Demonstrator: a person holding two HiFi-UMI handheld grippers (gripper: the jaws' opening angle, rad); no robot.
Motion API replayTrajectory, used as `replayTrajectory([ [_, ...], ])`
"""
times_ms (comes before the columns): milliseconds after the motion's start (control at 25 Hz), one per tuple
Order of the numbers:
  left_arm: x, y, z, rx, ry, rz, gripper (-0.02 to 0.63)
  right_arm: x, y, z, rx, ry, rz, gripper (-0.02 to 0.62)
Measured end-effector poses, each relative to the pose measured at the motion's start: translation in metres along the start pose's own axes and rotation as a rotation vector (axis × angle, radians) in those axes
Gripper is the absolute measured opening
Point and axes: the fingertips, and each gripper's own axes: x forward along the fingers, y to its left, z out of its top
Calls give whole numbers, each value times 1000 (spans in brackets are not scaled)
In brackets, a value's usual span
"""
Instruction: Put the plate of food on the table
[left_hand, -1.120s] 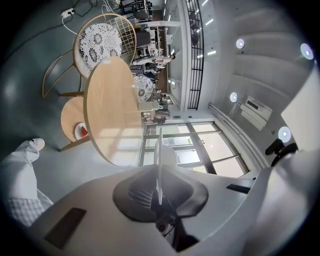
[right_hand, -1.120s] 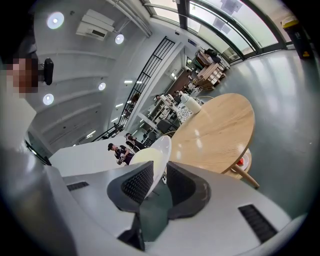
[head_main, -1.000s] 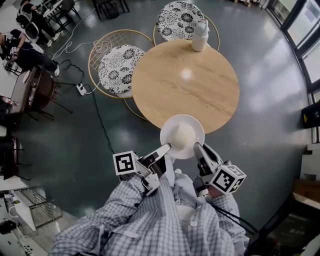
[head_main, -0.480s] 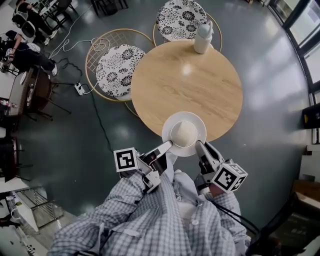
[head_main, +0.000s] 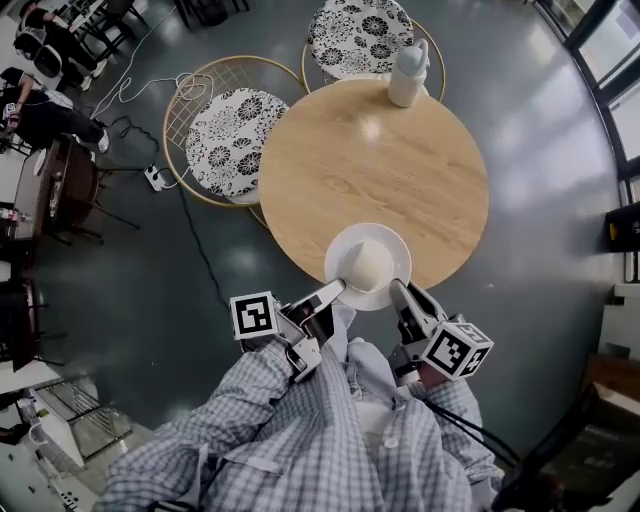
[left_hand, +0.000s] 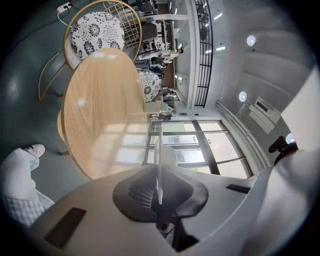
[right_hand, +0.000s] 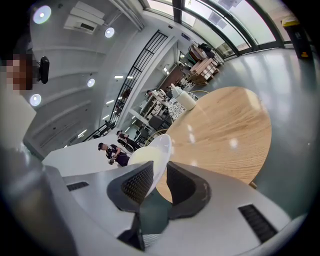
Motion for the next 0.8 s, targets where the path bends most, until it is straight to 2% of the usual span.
replayTrajectory([
  [360,9,29,15,-20,22,48,23,23,-25,-7,25,56,-53,87],
  [560,7,59,21,-7,49,141,23,33,-39,-14,22,93,-86,87],
  [720,13,63,25,-33,40,118,23,41,-49,-19,29,111,-106,89],
  [800,13,70,27,-27,46,136,23,45,-53,-22,38,117,-119,88],
])
